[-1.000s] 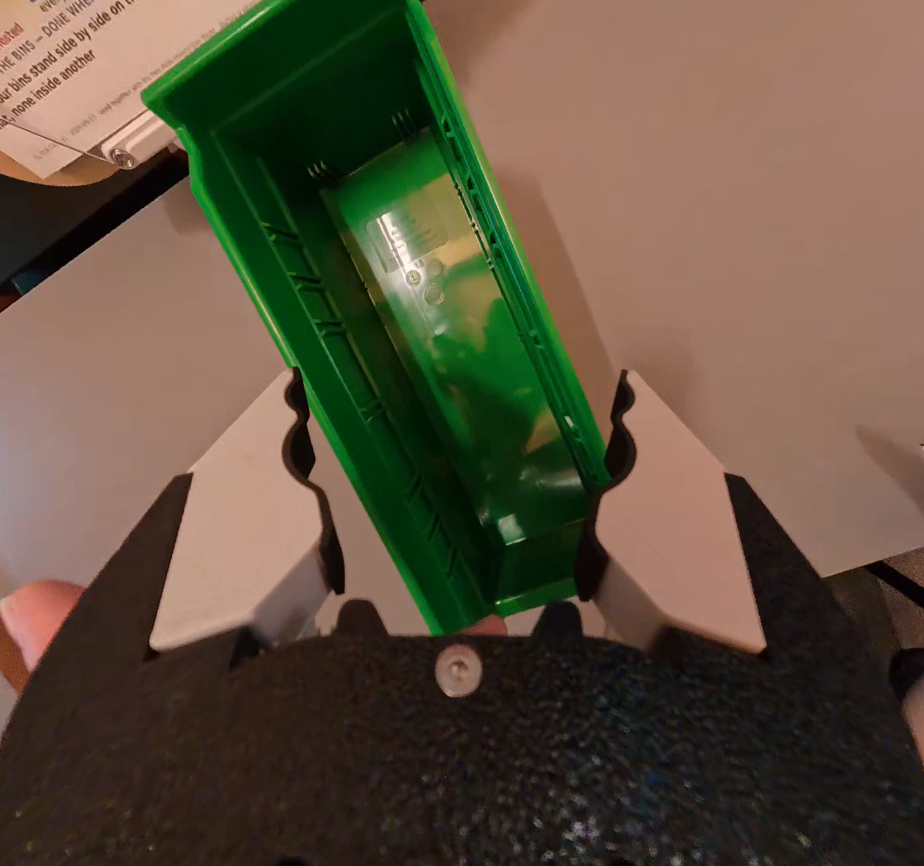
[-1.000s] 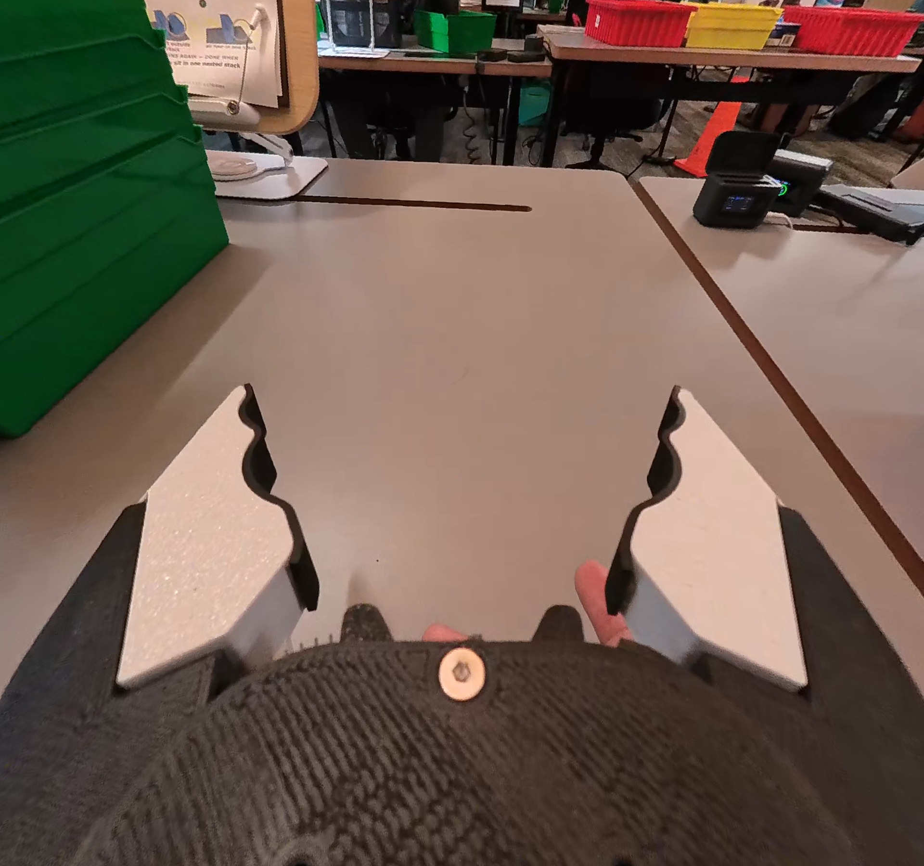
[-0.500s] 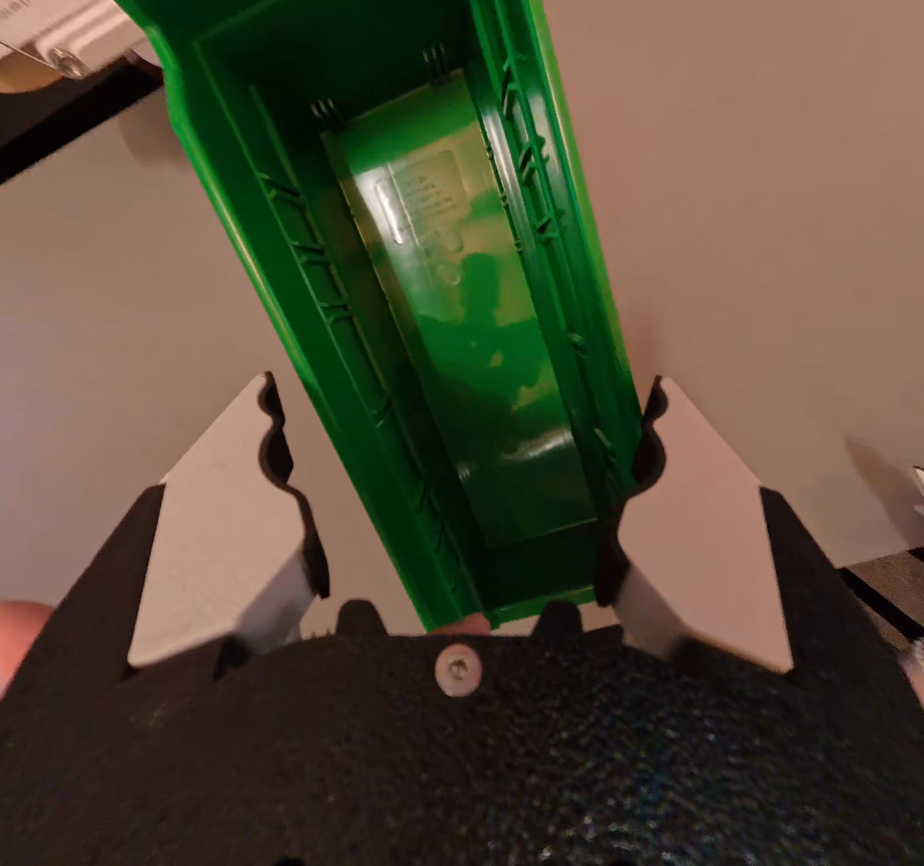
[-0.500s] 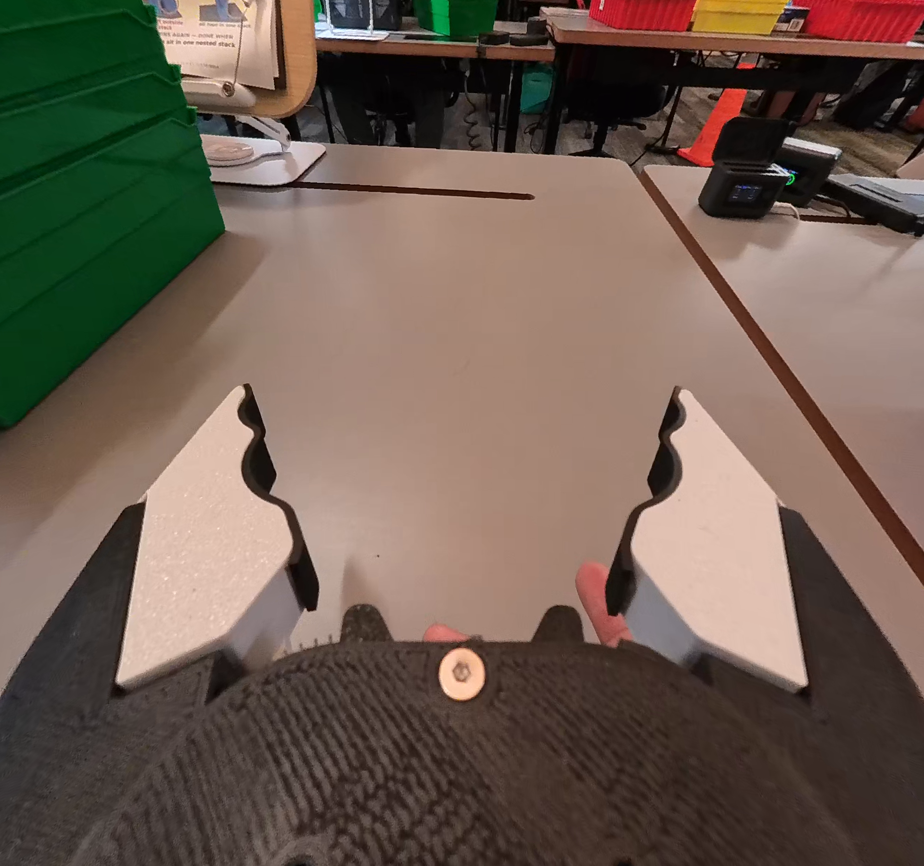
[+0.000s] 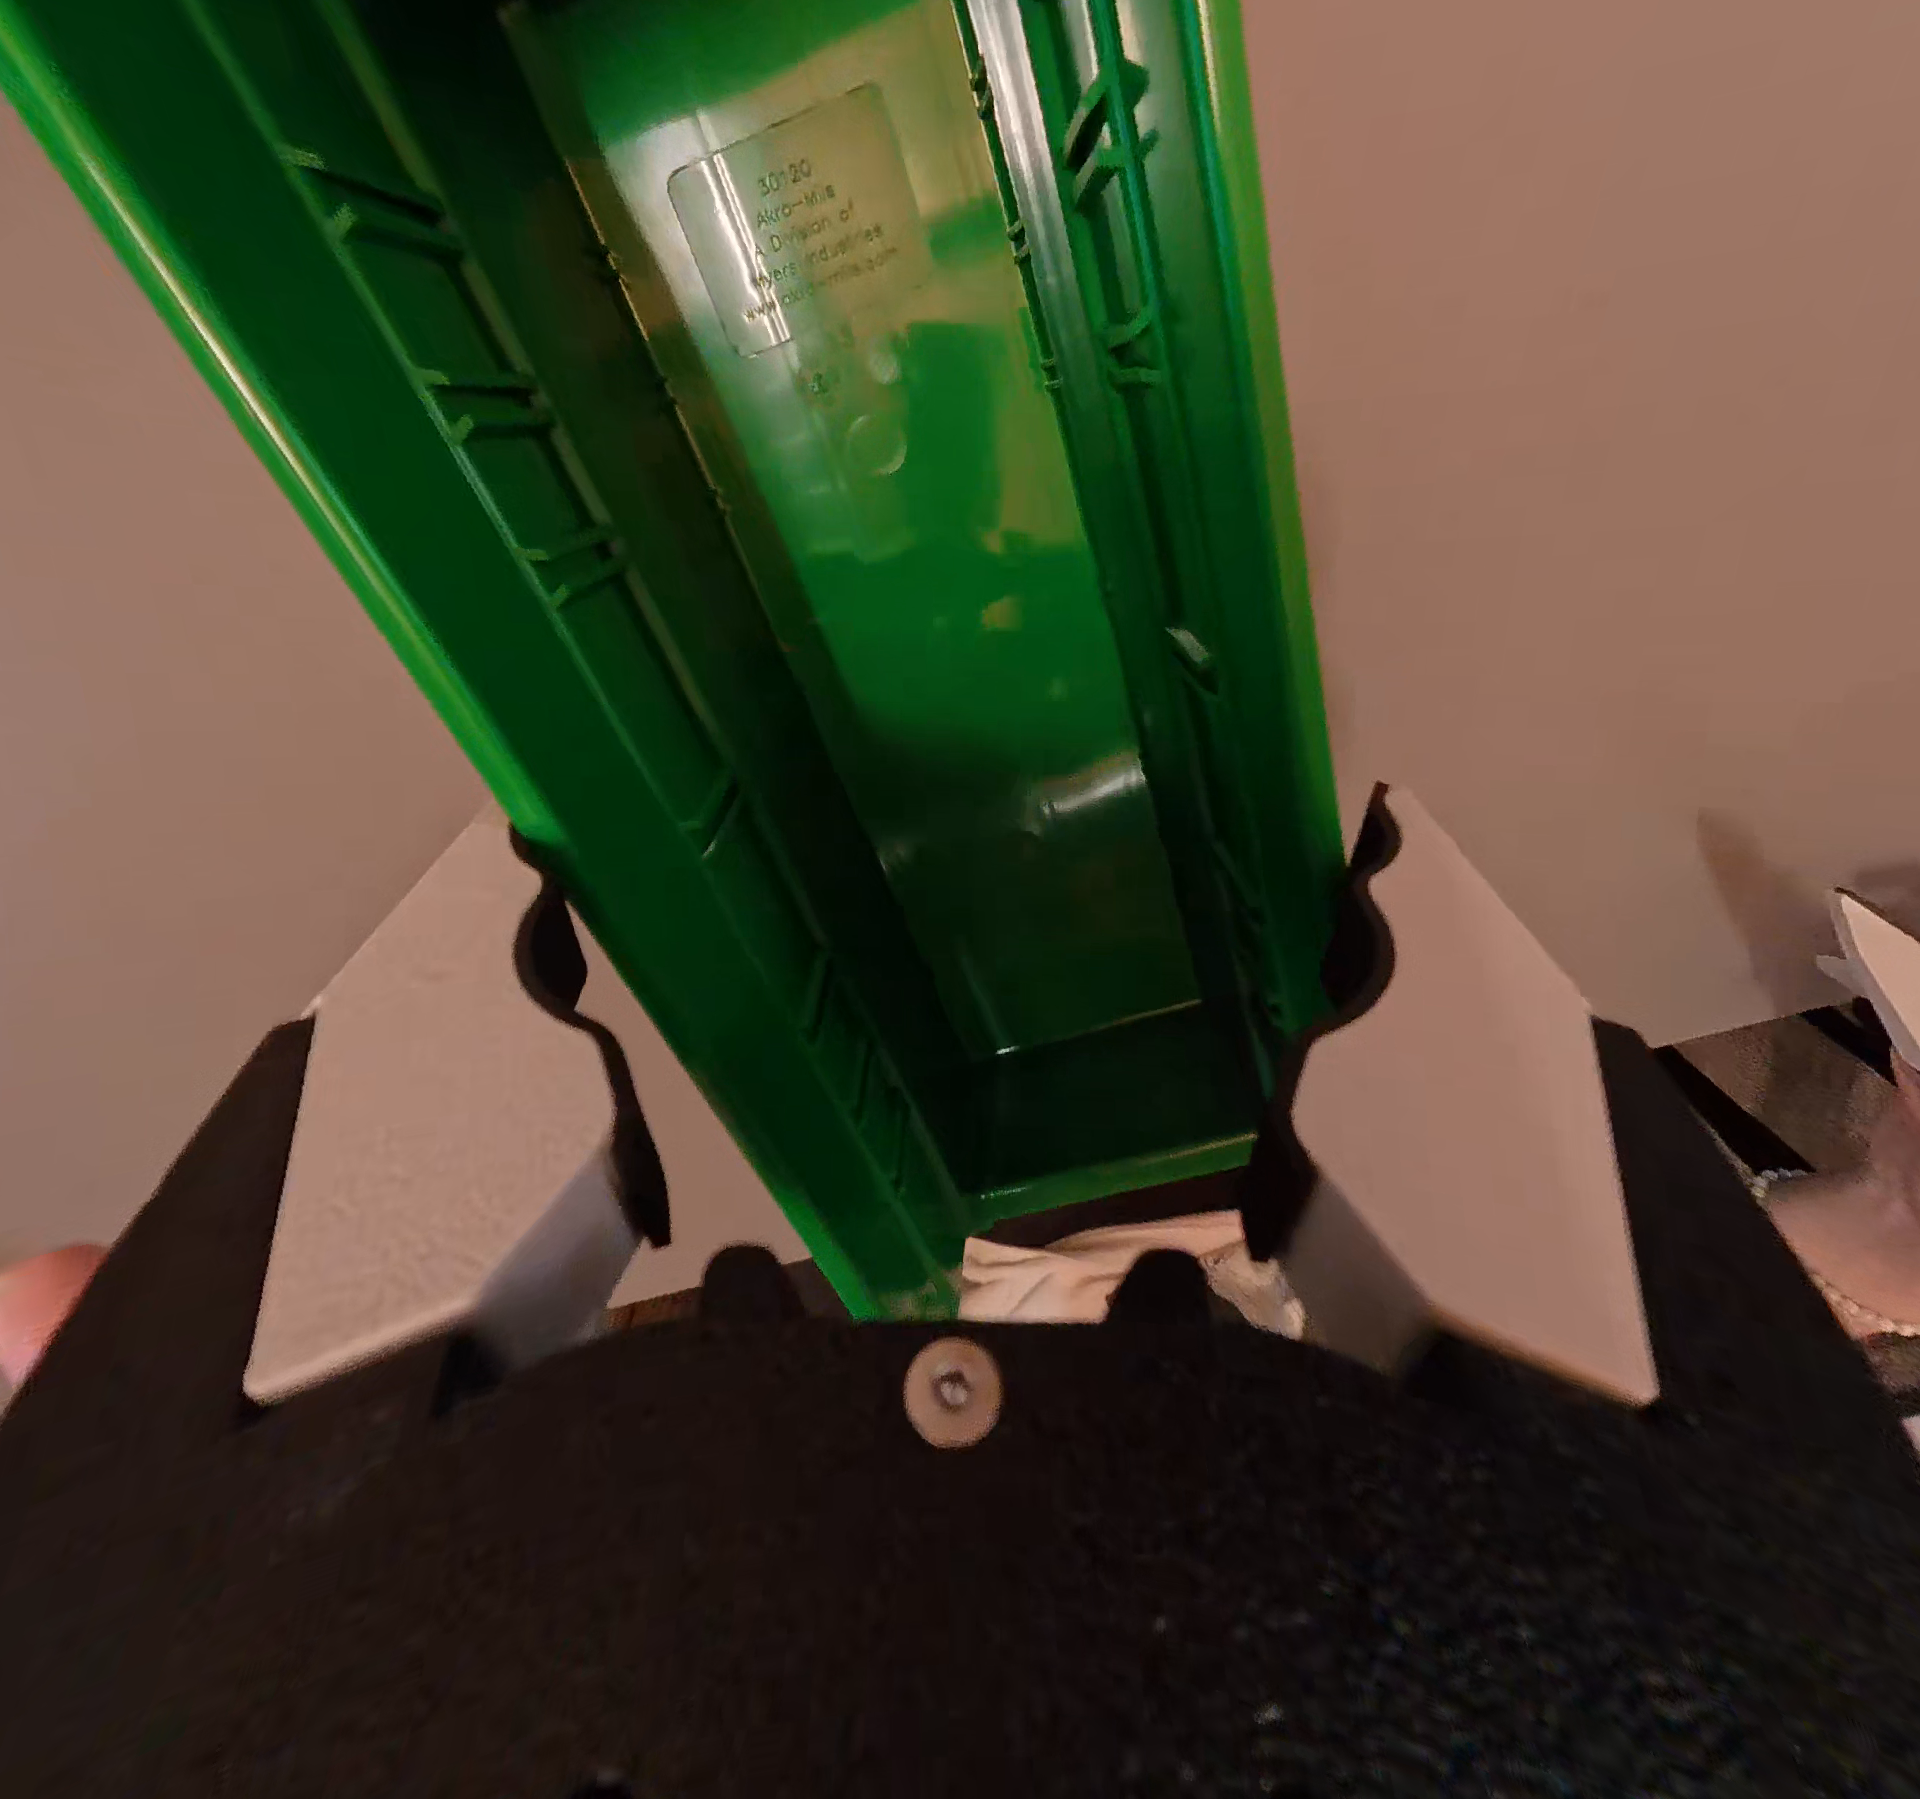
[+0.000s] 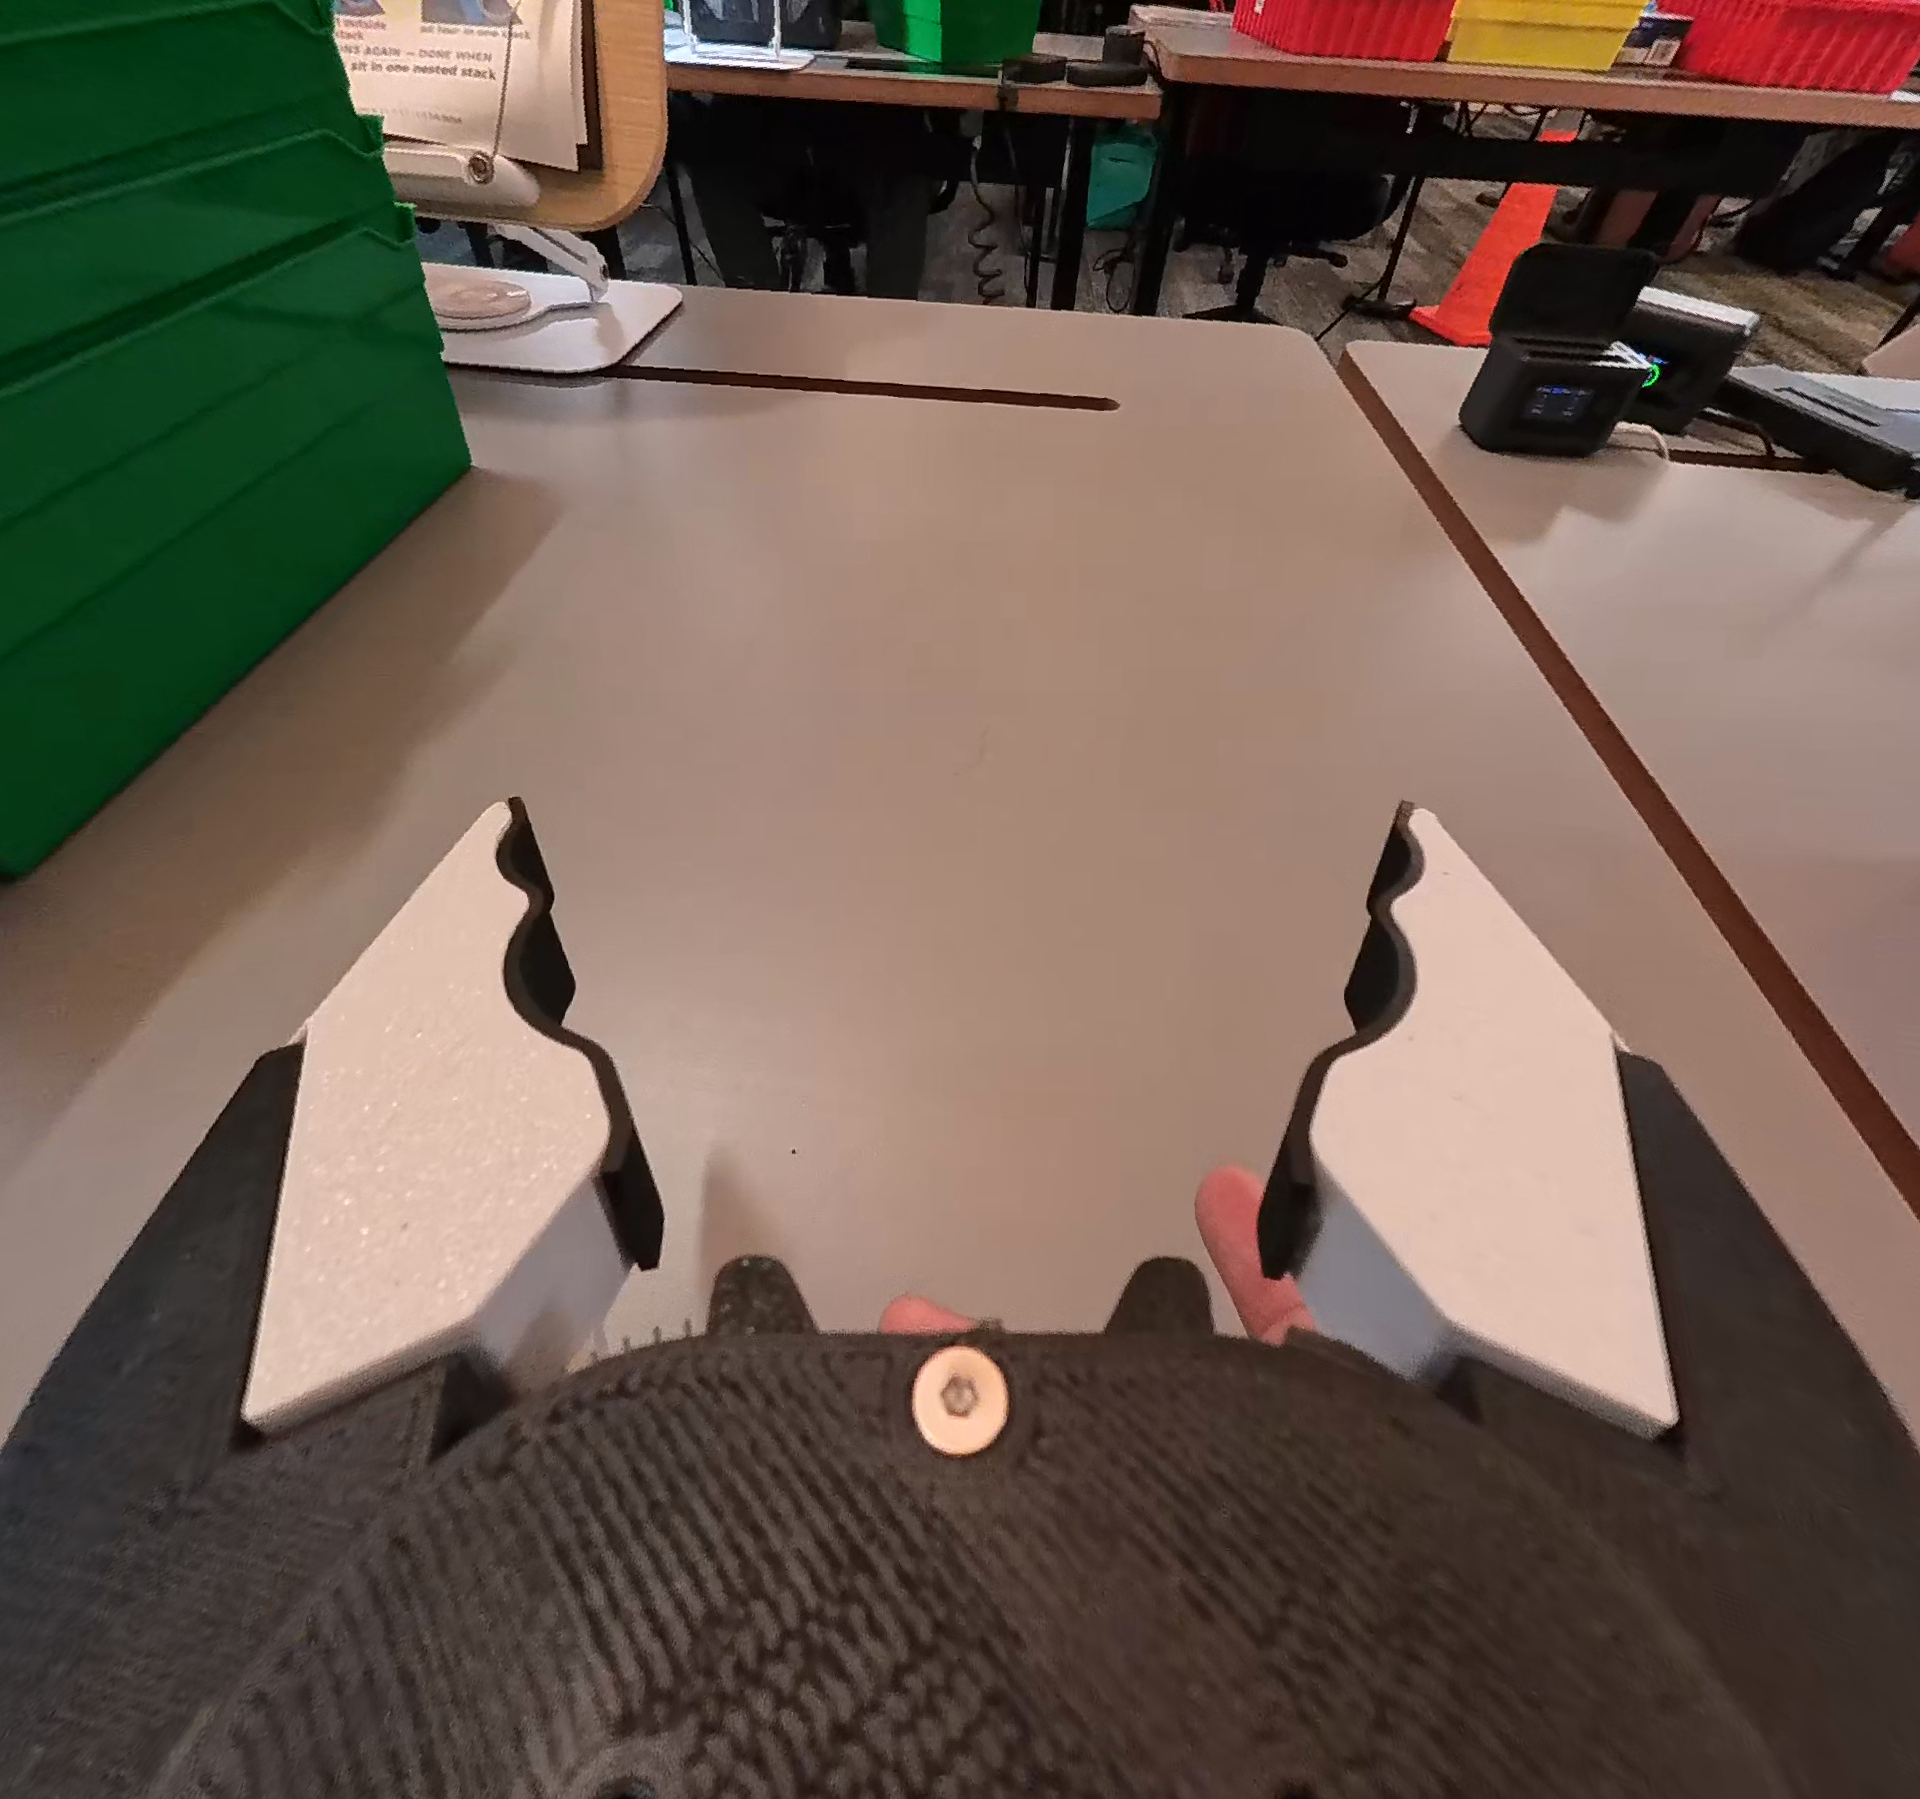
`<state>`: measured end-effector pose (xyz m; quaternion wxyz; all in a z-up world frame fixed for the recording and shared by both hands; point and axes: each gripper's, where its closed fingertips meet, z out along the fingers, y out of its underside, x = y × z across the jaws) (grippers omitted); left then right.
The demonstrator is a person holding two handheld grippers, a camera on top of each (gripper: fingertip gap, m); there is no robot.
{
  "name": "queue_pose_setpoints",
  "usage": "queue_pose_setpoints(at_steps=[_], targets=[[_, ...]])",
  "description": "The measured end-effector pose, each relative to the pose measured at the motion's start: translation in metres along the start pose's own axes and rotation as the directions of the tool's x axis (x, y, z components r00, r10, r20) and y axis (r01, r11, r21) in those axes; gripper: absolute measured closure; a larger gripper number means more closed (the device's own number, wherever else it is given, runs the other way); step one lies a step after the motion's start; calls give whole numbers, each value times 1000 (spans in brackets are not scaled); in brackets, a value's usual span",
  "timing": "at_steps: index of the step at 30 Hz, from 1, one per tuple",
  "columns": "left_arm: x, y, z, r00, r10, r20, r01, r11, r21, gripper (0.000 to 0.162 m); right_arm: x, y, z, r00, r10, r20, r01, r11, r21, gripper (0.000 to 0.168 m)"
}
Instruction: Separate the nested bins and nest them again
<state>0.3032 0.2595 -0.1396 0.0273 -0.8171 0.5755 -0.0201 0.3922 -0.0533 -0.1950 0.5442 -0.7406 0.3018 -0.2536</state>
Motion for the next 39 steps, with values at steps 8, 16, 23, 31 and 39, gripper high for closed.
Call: queue_pose_setpoints(at_steps=[8,16,23,31,39], targets=[[-1,4,5,999,-25,-44,21,995,-94,11,-2,1,1,1000,0,8,0,1000,-2,17],[-1,5,7,999,-36,-38,30,990,-139,11,-1,6,4,1000,8,12,-8,1000,-15,17],[-3,7,7,999,-21,-40,14,984,-177,12,1,8,4,1000,13,13,-13,1000,-19,19],[3,10,13,993,-51,-103,31,980,-195,7,-3,9,6,1000,6,21,-6,1000,-26,20],[4,9,9,993,-58,-107,34,977,-210,28,-2,9,4,1000,-2,20,3,999,-33,22]])
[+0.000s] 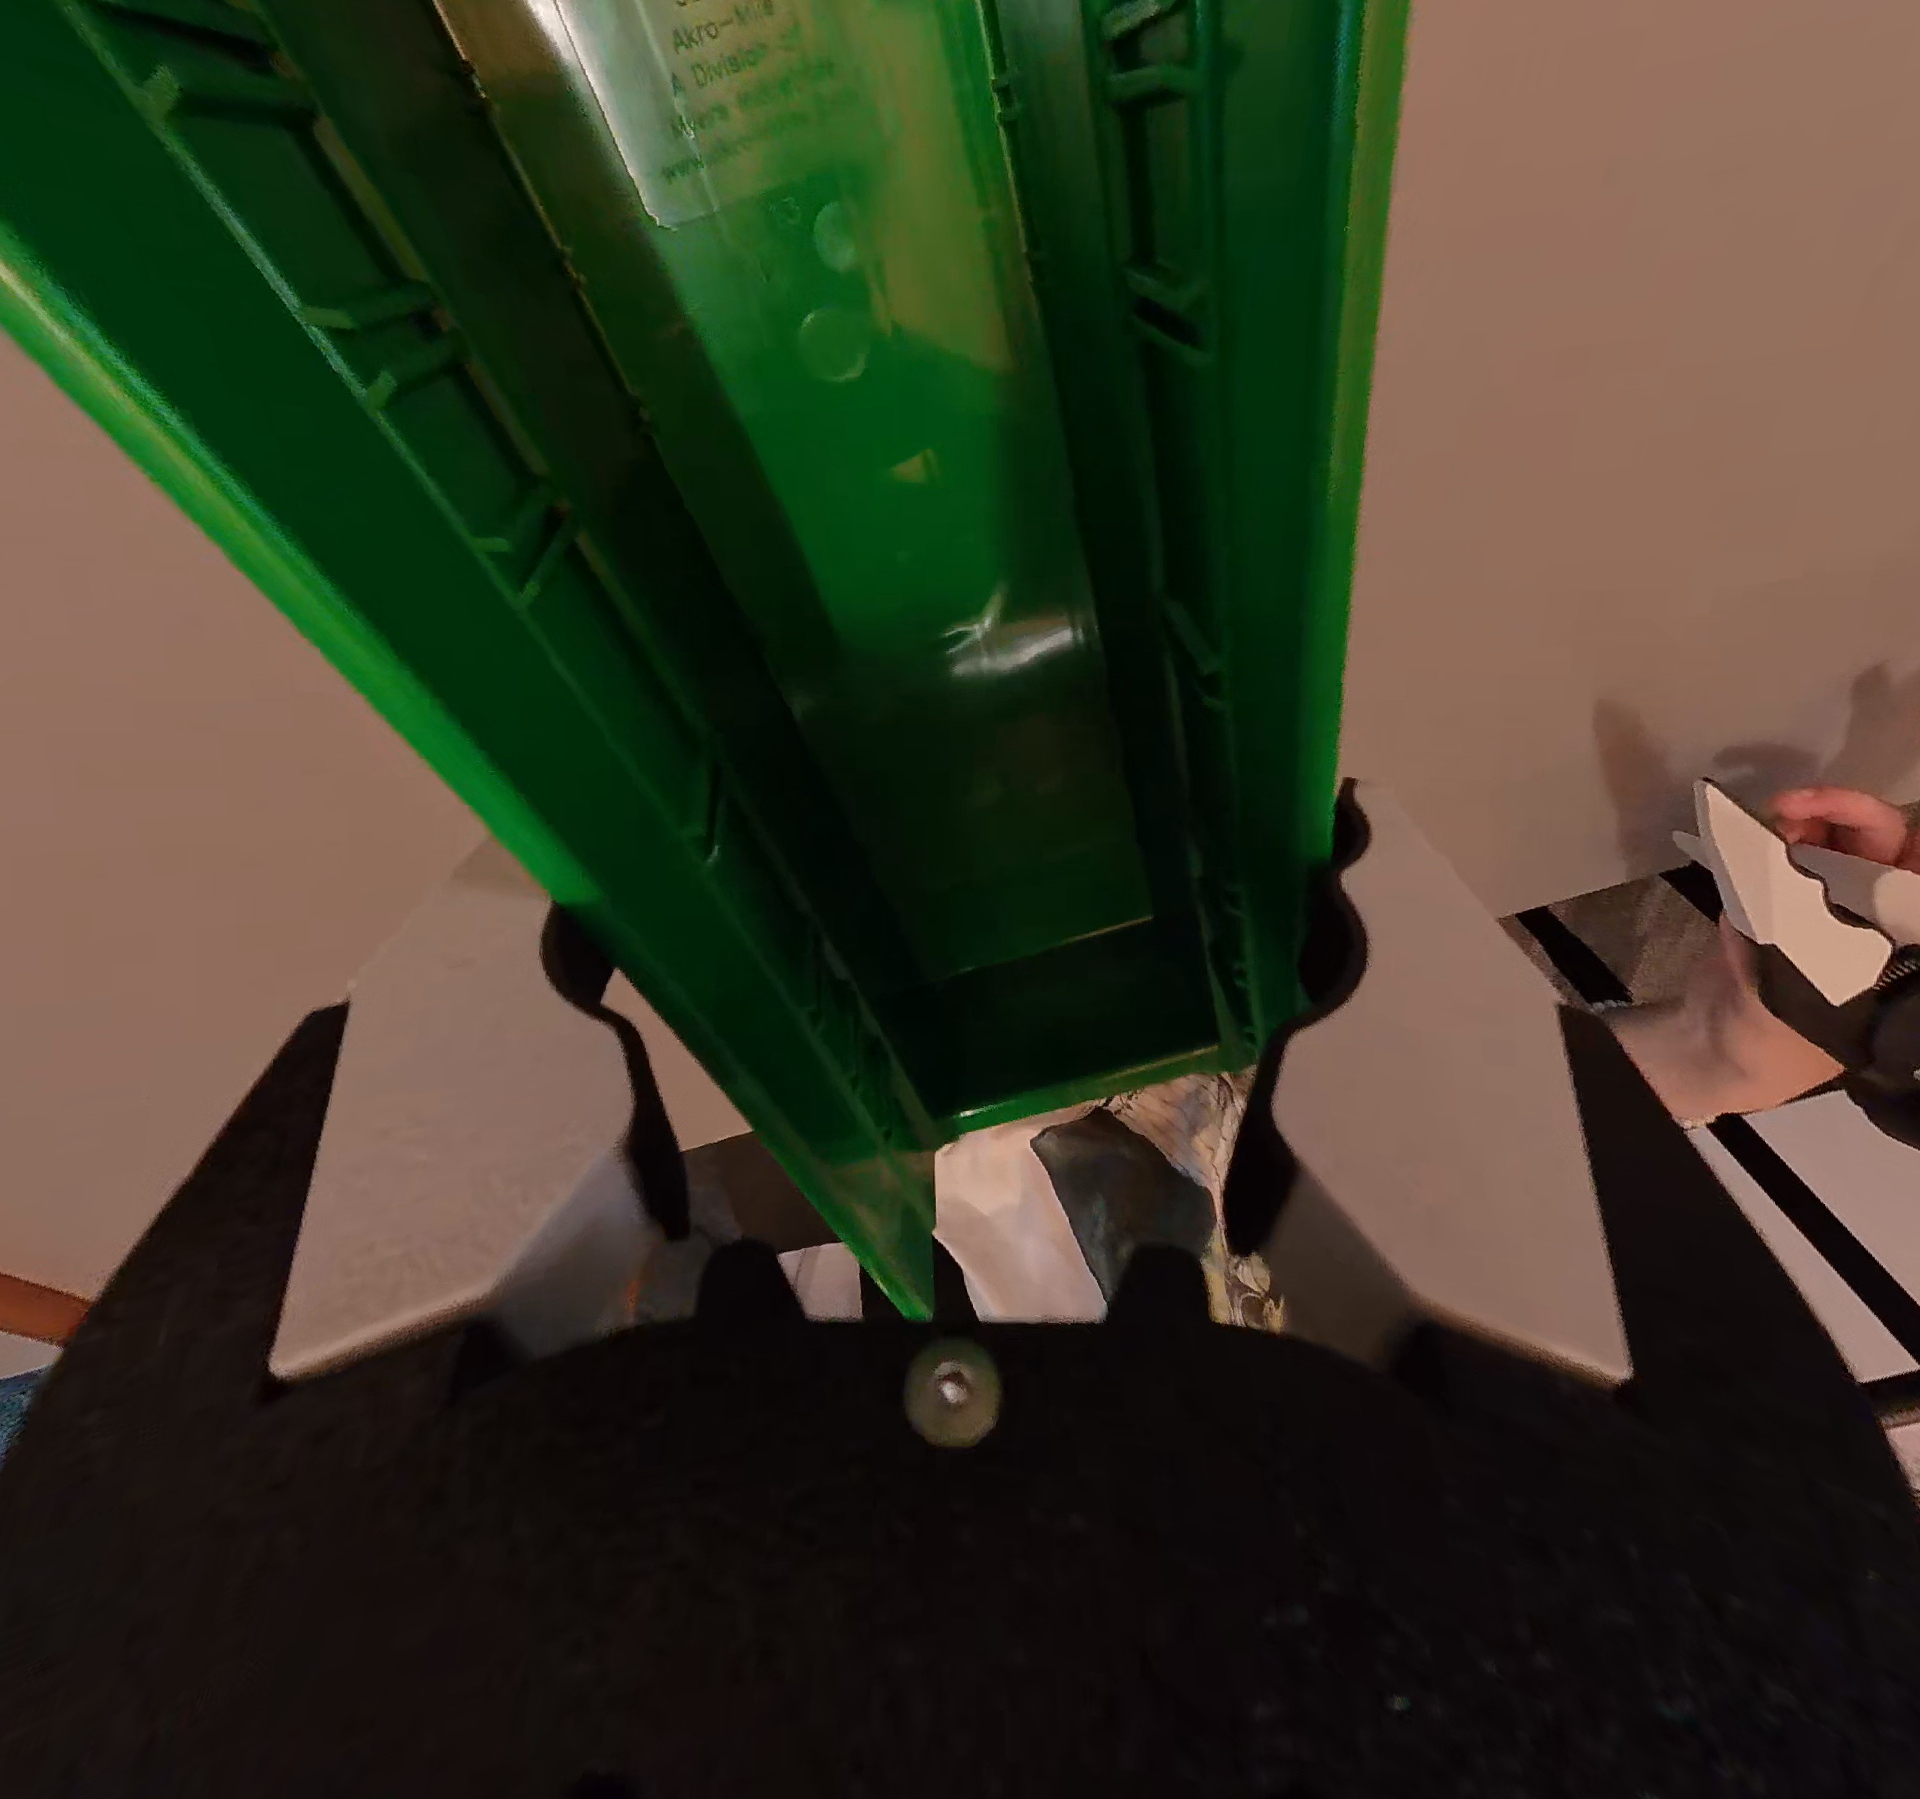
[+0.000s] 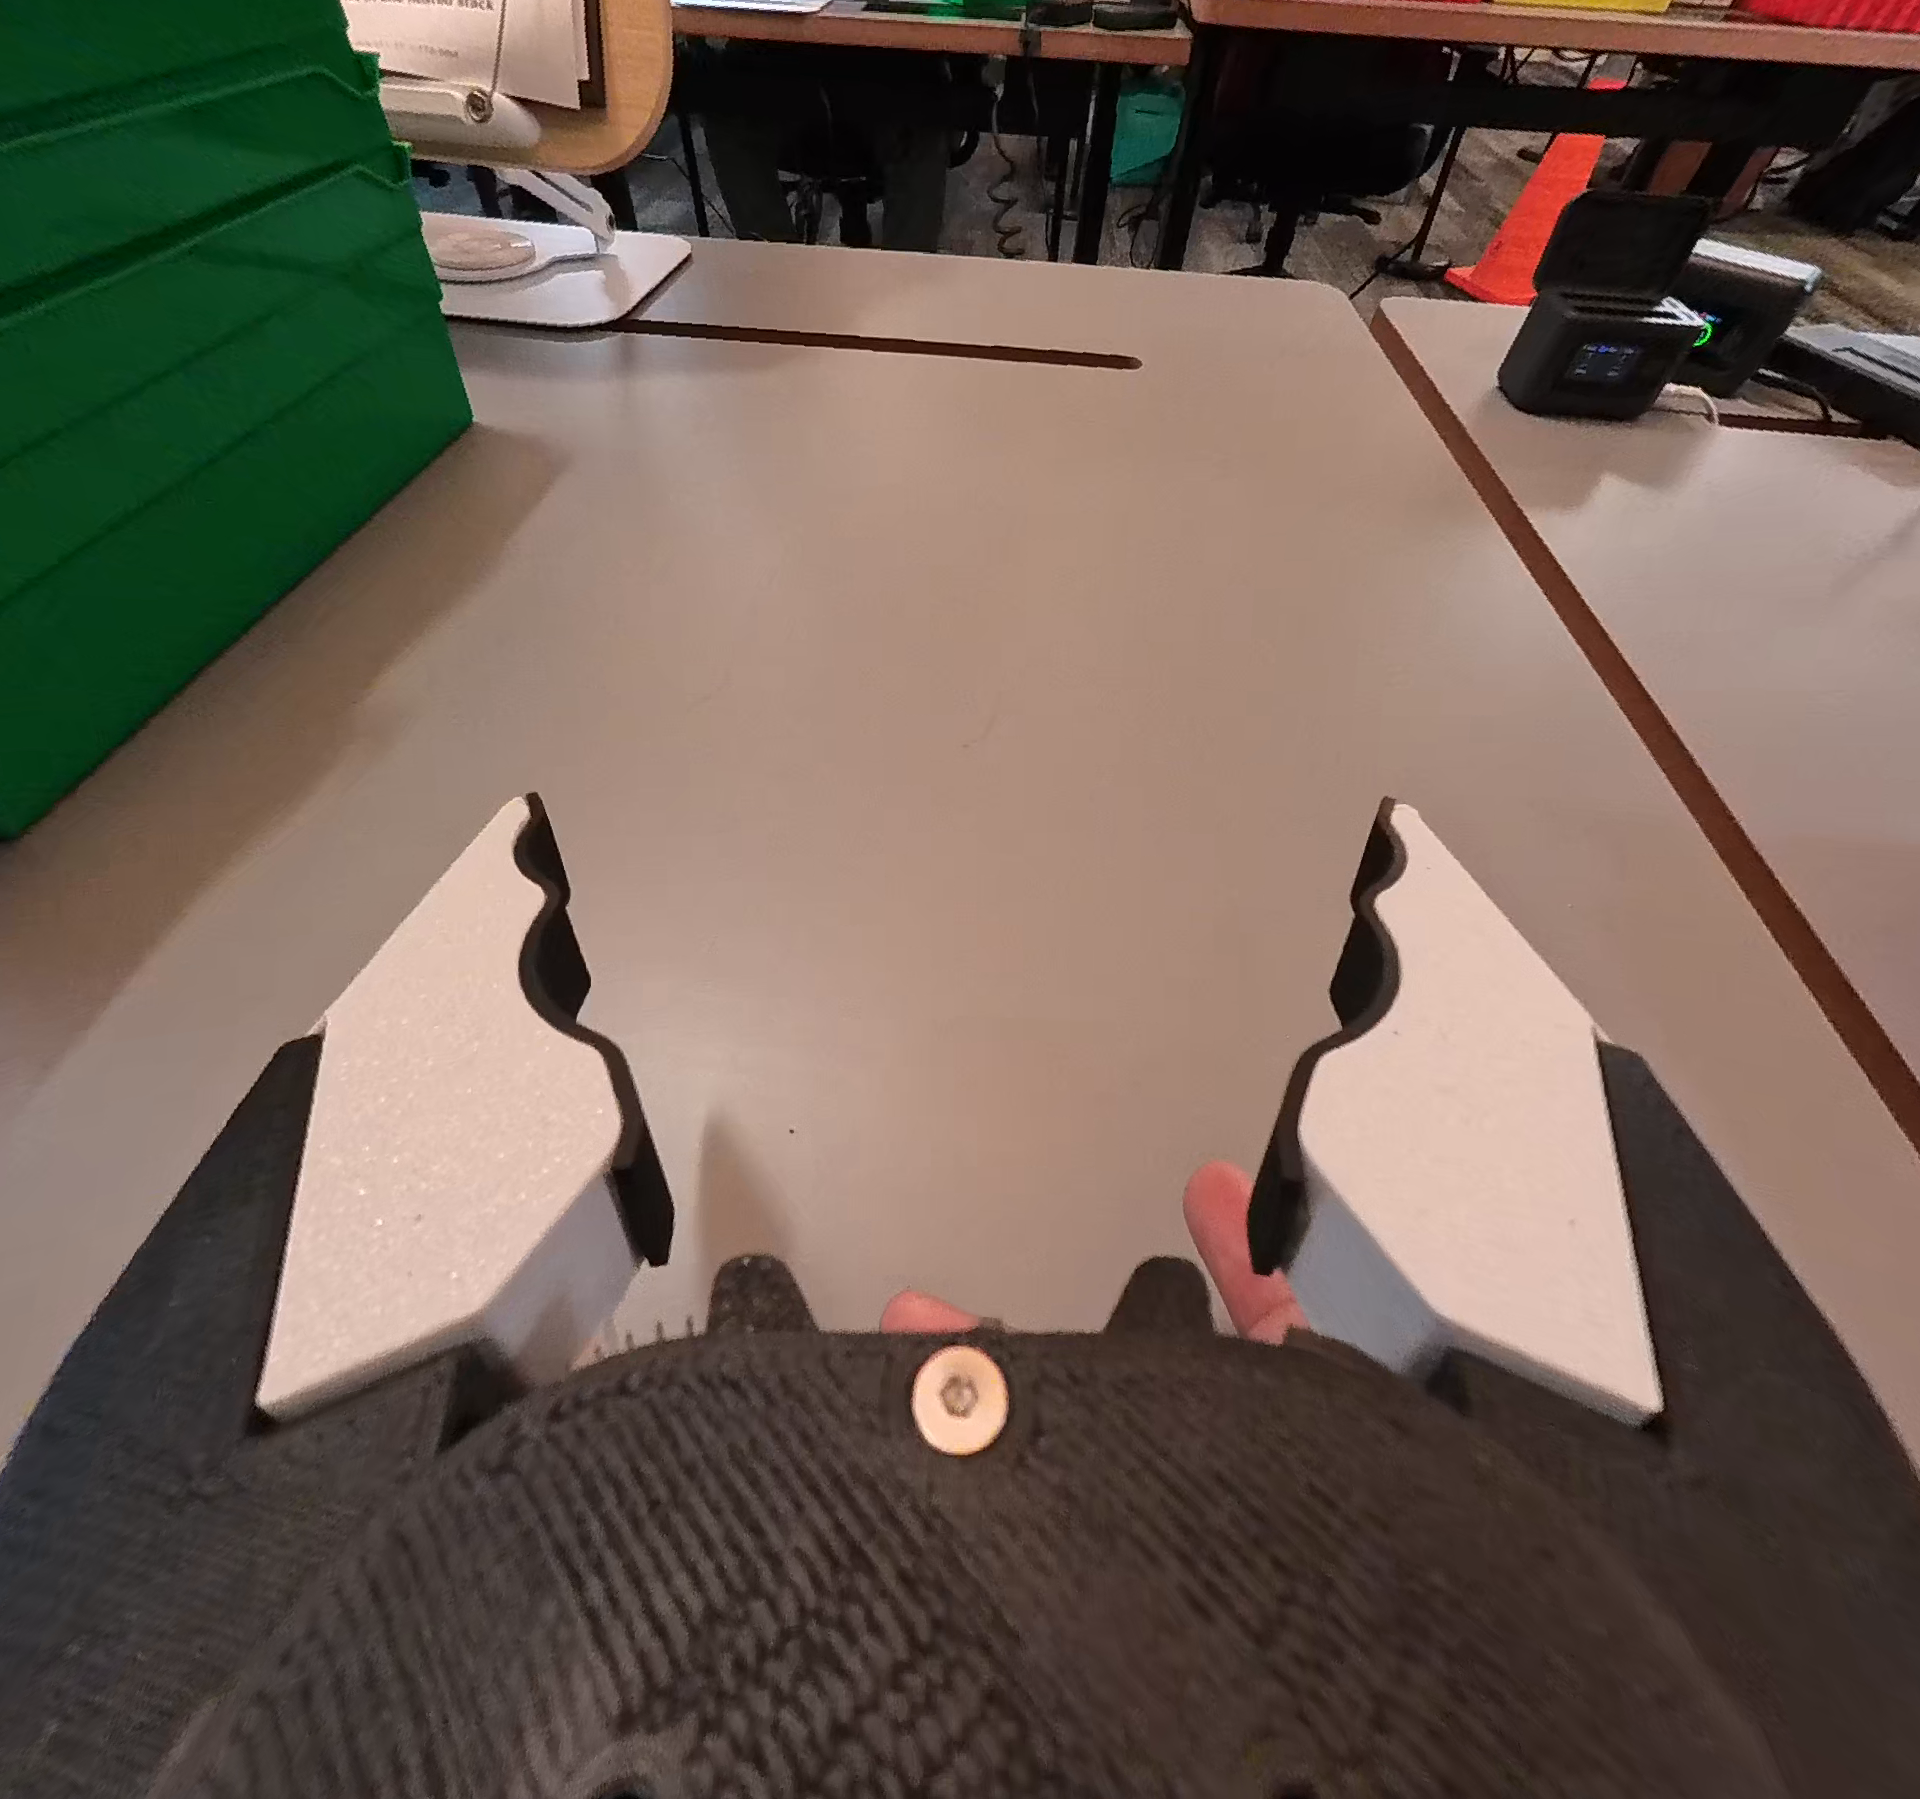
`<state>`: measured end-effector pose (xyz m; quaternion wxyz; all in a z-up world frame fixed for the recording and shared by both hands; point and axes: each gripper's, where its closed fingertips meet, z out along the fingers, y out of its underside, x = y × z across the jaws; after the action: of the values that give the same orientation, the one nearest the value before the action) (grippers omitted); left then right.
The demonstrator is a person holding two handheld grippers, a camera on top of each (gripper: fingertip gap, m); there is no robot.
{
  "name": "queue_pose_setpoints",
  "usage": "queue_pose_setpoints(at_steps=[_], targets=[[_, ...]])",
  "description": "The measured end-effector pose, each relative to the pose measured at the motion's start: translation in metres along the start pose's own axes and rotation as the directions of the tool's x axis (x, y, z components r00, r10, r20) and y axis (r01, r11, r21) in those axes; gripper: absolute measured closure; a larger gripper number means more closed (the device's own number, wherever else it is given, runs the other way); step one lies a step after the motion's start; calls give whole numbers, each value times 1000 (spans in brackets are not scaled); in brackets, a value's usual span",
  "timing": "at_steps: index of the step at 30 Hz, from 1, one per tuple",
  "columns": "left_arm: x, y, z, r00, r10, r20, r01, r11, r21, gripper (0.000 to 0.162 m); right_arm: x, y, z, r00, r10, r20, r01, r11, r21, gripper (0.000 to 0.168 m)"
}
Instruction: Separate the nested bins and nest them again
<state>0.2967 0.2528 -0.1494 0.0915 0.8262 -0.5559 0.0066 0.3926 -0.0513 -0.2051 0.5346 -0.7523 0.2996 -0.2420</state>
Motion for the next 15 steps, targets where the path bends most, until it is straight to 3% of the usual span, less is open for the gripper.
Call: queue_pose_setpoints(at_steps=[7,15], targets=[[5,-1,-1,999,-19,38,19,1000,-13,29,3,-2,-2,1000,3,-1,-3,1000,2,23],[5,-1,0,997,-36,72,36,999,-6,18,1,1,-1,1000,0,10,0,1000,-12,26]])
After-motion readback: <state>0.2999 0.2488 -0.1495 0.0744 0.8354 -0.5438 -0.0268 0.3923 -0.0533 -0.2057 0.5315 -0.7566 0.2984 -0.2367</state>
